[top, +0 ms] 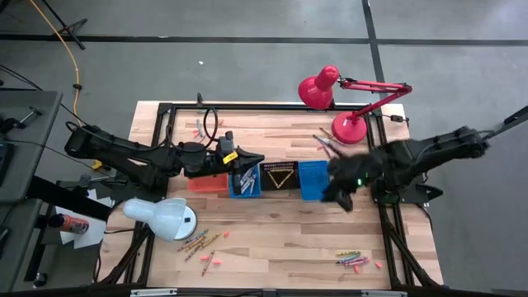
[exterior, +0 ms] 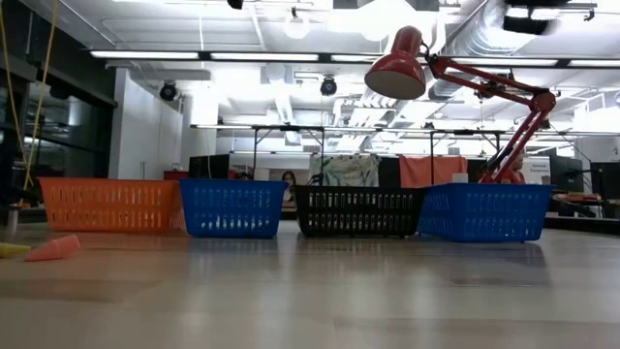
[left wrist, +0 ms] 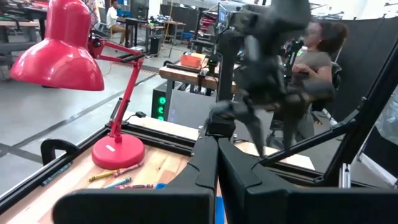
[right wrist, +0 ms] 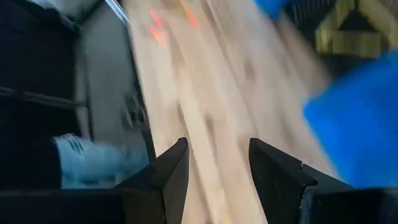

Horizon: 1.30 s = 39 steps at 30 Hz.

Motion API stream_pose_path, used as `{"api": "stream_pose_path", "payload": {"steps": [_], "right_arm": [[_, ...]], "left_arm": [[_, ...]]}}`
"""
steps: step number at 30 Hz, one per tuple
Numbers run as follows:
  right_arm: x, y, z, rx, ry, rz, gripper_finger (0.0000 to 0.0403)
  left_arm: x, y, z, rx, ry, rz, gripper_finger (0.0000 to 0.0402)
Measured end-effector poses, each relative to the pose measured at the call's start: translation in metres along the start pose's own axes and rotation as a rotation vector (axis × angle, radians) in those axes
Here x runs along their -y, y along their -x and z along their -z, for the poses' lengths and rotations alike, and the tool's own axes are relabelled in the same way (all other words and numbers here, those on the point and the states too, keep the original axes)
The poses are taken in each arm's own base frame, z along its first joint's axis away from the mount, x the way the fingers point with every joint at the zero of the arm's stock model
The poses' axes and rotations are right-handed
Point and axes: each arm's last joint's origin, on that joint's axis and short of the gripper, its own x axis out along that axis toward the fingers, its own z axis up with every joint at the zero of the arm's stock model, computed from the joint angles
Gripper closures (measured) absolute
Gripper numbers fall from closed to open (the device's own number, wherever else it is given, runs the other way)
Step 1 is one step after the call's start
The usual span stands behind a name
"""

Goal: Sort crayons
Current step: Put the yellow crayon into the black bin

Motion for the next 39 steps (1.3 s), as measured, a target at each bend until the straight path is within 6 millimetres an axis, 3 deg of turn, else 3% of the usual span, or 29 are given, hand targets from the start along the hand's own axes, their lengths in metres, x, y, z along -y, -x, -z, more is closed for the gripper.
{"api": "stream_pose_path", "payload": {"steps": [4,11,16,21,30,39], "right_arm": [[-0.021,-0.023,0.038,-0.166,-0.099,0.100,0.0242],[-0.057,-0.085,0.102,-0.389,-0.062,0.191,0.0242],[-0.074,-0.119,0.124,-0.437,0.055,0.330,0.0242],[-0.077,-0.148,0.148,-0.480,0.214,0.447,0.0242],[-0.057,-0.156,0.175,-0.492,0.173,0.545,0.0242],[-0.044,-0.168,0.185,-0.472,0.138,0.455,0.0242]], "left_arm": [[0.000,0.000,0.000,0.003,0.001,0.000,0.0401],[0.000,0.000,0.000,-0.003,-0.037,-0.002,0.0401],[-0.001,0.000,0.000,0.002,-0.048,-0.035,0.0401],[-0.002,0.000,0.000,0.005,-0.051,-0.054,0.0401],[-0.002,0.000,0.000,0.002,-0.064,-0.055,0.0401],[-0.002,0.000,0.002,-0.010,-0.063,-0.059,0.0400]]}}
